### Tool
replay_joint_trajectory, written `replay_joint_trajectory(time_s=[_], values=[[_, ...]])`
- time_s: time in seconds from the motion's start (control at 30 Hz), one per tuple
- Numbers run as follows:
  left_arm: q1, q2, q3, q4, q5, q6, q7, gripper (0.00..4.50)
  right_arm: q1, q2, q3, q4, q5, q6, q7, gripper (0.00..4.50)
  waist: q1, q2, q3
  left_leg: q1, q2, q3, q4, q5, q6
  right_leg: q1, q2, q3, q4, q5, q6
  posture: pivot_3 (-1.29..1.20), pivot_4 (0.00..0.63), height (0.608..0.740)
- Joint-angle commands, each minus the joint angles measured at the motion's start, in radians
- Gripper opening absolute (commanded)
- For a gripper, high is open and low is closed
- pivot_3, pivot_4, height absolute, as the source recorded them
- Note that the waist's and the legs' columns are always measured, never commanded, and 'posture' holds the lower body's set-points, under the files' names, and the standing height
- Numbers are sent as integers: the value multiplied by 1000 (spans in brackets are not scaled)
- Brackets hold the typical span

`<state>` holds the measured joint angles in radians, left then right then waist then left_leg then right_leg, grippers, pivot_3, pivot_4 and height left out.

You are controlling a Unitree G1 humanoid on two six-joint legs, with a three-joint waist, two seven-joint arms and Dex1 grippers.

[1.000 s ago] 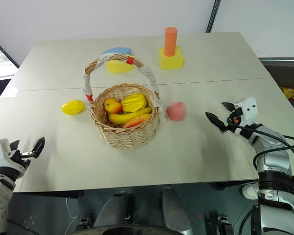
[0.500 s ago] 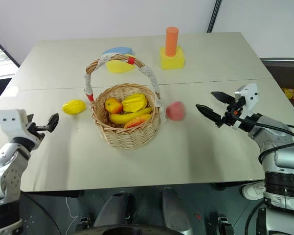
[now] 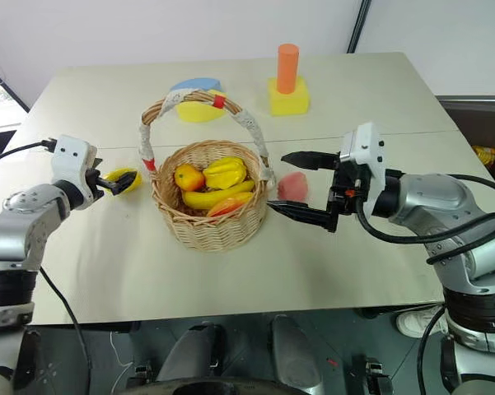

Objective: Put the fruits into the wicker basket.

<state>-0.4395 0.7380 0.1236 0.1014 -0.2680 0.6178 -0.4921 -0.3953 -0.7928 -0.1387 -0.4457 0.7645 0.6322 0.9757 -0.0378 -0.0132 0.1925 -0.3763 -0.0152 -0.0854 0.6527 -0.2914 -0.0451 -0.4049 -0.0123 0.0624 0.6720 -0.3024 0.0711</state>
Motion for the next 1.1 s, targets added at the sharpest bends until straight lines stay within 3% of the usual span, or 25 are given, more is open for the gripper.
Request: replay_joint_trajectory(time_s=[0.03, 0.27, 0.43, 0.53, 0.6, 0.63, 0.93, 1.1], values=[[-66, 60, -49, 103, 22, -67, -162, 4500, -16, -3, 1, -28, 7, -17, 13, 4417, 4, 0, 0, 0, 0, 0, -1, 0, 0, 0, 0, 0, -1, 0, 0, 0, 150, 740], [-199, 104, -164, 335, 114, -190, -361, 4500, 32, 13, -6, -66, 15, -32, 0, 4417, 25, 0, 0, -14, 0, -2, -2, 1, -1, -12, -1, -3, -5, 0, 0, 0, 150, 740], [-257, 91, -185, 436, 159, -251, -398, 4500, 52, 18, -18, -79, 16, -40, -5, 4417, 27, -1, 0, -20, -1, -2, -1, 1, -2, -19, -3, -4, -3, 0, 0, 0, 150, 740], [-280, 75, -168, 469, 164, -276, -390, 3617, 62, 16, -21, -80, 12, -50, -3, 4500, 26, -1, 0, -21, -2, -2, 1, 0, 0, -19, -3, -4, -1, 1, 0, 0, 150, 740], [-278, 73, -163, 468, 171, -289, -387, 2727, 64, 15, -20, -81, 12, -53, -5, 4500, 25, -1, 0, -21, -2, -2, 3, 0, 0, -19, -3, -4, 1, 1, 0, 0, 150, 740], [-273, 71, -154, 460, 165, -287, -385, 2727, 64, 14, -18, -82, 9, -55, -6, 4500, 24, -1, 0, -21, -2, -2, 4, 0, 0, -19, -3, -4, 2, 1, 0, 0, 150, 740], [-62, 82, 2, 243, 87, -257, -341, 2727, 38, 17, -3, -70, -2, -62, -11, 4500, 20, -1, 0, -20, -1, -1, 11, 0, 1, -20, -3, -3, 11, 1, 0, 0, 150, 740], [228, 23, 295, -207, -178, -107, -319, 2727, 25, 17, -1, -55, -14, -71, -11, 4500, 20, -1, -1, -20, -1, -1, 12, 0, 1, -20, -4, -4, 11, 1, 0, 0, 150, 740]])
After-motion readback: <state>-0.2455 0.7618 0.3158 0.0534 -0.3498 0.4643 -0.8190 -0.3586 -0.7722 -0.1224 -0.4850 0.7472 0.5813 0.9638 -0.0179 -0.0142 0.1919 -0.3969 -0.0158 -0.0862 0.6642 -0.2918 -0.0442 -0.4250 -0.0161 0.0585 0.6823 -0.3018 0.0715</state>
